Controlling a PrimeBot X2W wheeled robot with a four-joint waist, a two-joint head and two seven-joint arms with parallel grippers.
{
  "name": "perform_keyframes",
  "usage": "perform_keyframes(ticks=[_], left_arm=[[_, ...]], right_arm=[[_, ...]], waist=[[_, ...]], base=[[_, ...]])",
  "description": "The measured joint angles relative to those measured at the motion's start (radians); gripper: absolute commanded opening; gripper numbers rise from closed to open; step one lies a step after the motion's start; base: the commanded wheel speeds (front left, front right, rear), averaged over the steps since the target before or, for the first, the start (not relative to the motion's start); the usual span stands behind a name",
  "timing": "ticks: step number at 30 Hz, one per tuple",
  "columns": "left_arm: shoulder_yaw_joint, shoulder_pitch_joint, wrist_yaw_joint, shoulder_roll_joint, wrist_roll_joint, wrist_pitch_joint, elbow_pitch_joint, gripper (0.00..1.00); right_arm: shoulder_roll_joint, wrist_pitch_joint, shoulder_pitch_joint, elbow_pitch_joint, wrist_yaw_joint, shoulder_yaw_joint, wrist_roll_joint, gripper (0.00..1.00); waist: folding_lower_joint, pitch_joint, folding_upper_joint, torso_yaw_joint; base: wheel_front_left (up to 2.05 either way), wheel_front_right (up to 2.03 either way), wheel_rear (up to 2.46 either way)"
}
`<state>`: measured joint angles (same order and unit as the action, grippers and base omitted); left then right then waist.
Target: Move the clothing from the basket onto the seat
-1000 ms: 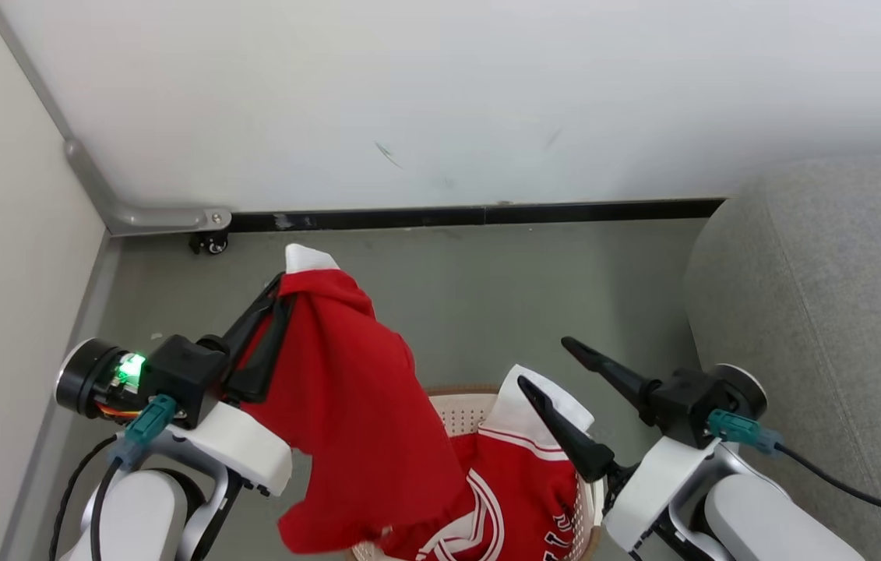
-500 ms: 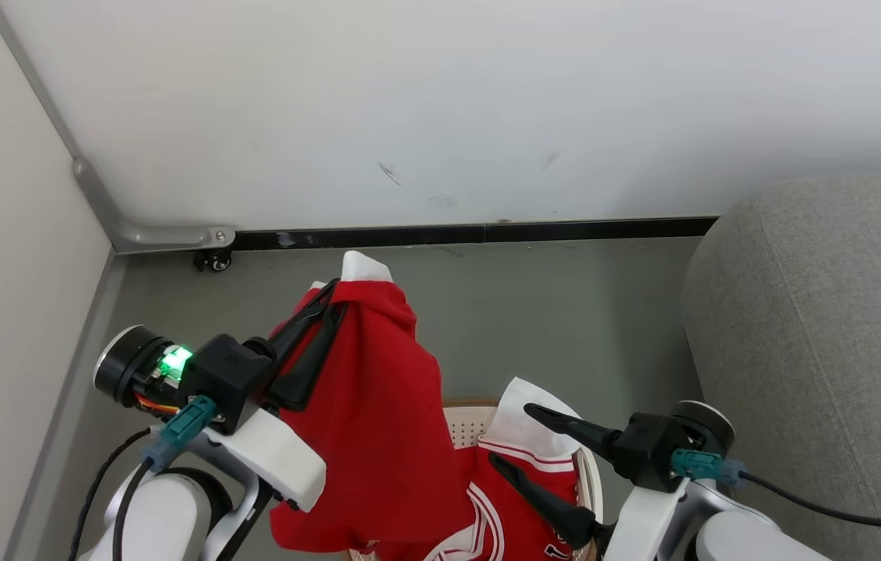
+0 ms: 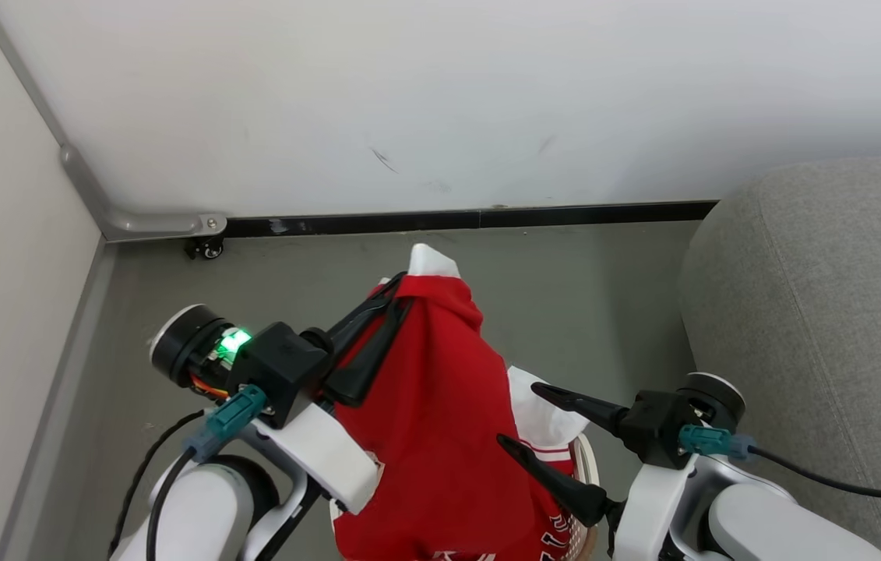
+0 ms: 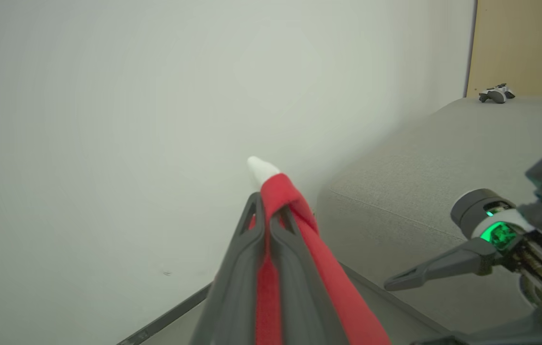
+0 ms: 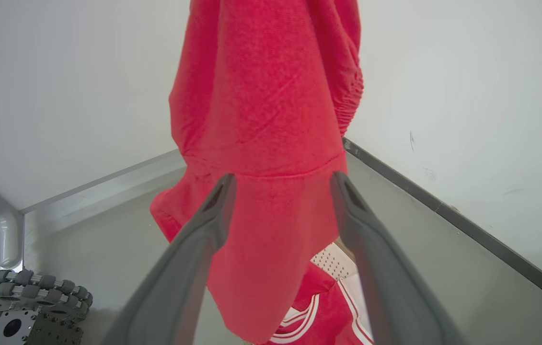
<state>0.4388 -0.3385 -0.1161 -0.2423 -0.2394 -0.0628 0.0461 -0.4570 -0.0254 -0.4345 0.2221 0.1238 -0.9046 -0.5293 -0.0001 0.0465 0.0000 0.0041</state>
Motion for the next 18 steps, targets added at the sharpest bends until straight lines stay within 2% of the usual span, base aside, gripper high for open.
perform_keyframes(ticks=[12, 18], left_arm=[[0.073, -0.052, -0.006, 0.053, -0.015, -0.016, 0.010, 0.00], [0.104, -0.075, -0.008, 0.062, -0.015, -0.017, 0.011, 0.00]], right_arm=[[-0.012, -0.013, -0.051, 0.044, 0.000, -0.059, -0.021, 1.00], [-0.026, -0.039, -0.083, 0.064, 0.001, -0.078, -0.026, 1.00]], waist=[[0.0001, 0.022, 0.0000, -0.016], [0.0001, 0.028, 0.0000, -0.019]], base=[[0.00, 0.00, 0.00], [0.00, 0.00, 0.00]])
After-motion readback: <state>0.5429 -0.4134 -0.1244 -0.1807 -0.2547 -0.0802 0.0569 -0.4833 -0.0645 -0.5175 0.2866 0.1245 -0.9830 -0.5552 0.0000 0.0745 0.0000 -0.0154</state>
